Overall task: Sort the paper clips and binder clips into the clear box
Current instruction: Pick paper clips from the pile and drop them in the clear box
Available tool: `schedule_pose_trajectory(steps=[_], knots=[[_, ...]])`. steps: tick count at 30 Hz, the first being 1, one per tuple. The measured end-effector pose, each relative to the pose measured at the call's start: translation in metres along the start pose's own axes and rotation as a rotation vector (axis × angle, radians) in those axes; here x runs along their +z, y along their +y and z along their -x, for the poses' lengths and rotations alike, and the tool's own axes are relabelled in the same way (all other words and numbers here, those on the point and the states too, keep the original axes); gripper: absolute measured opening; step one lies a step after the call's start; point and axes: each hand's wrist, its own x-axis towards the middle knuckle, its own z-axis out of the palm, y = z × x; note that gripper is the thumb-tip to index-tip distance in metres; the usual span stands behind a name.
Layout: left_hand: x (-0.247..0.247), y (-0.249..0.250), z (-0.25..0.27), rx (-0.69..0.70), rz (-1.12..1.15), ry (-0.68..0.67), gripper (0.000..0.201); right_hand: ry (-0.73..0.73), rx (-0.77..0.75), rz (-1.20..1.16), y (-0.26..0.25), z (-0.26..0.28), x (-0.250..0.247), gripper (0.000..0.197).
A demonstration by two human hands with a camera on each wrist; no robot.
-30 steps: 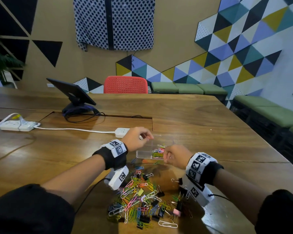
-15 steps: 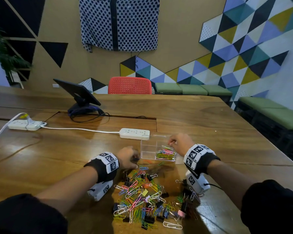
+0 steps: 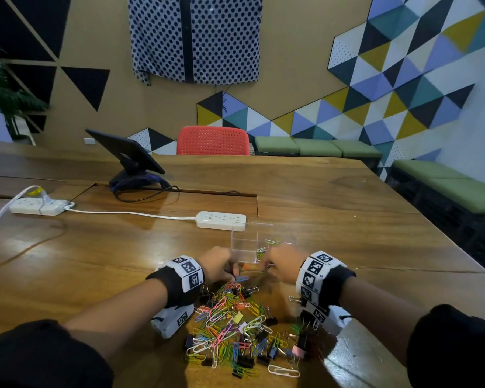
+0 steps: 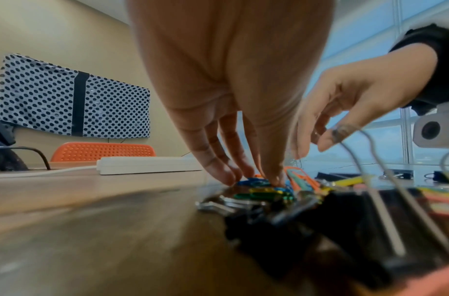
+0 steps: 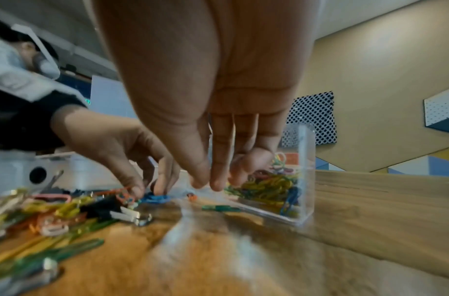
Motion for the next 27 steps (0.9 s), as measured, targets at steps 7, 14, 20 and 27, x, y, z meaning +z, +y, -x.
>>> schedule_pose_trajectory(steps=[7, 14, 20, 27], knots=[[-0.005, 0.008, 0.001, 0.019, 0.001, -0.062, 0.012, -0.088, 0.024, 0.115, -0.003, -0.015, 0.009, 0.038], [-0.007, 0.010, 0.006, 0.031, 0.003, -0.059, 0.012, -0.072, 0.060, 0.067, -0.004, -0.014, 0.009, 0.022], [-0.008, 0.009, 0.012, 0.016, 0.080, -0.109, 0.015, -0.037, 0.004, 0.101, -0.008, -0.003, 0.007, 0.028], [-0.006, 0.001, 0.013, -0.033, 0.075, -0.113, 0.018, 0.049, -0.083, -0.248, -0.021, -0.010, 0.016, 0.013]])
